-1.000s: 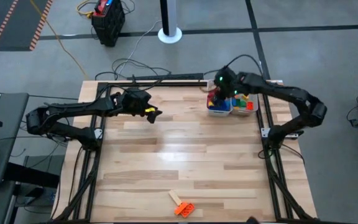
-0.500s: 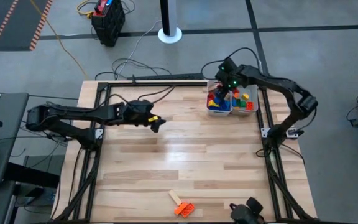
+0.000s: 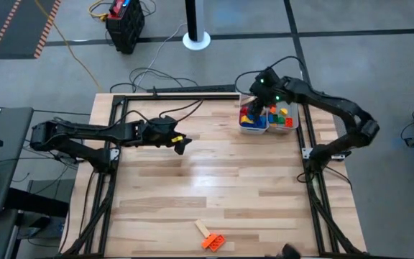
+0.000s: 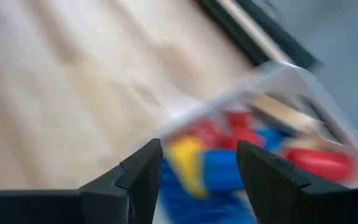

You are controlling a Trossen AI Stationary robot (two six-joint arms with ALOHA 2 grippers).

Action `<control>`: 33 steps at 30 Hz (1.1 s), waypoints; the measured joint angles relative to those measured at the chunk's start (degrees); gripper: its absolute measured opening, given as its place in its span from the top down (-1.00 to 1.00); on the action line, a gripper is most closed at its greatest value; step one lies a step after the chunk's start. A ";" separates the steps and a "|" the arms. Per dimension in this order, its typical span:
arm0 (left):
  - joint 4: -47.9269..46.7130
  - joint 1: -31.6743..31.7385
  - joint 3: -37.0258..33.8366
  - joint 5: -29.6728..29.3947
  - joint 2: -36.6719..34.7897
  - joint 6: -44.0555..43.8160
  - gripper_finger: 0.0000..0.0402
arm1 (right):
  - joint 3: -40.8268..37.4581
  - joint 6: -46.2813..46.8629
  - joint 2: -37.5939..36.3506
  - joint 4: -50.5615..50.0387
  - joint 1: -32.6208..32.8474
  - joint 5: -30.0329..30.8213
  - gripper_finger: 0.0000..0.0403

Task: Sort blocks by size
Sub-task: Put the large beige wooden block into the white bin

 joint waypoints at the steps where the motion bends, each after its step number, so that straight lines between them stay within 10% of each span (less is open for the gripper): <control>1: 0.00 0.16 0.02 0.05 0.00 1.67 0.06 | 0.03 1.25 -1.02 0.17 1.77 -1.81 -0.16; 18: -0.11 -0.30 0.00 36.33 0.00 29.83 0.06 | 0.09 44.82 -1.06 0.65 32.91 13.79 -0.16; 25: -2.40 -8.75 0.00 36.24 0.92 49.16 0.06 | 0.09 68.02 -1.62 -11.91 44.08 19.40 -0.16; 33: 2.77 -13.87 0.02 40.10 11.27 49.52 0.06 | 0.07 93.49 -1.19 -23.86 57.09 19.64 -0.16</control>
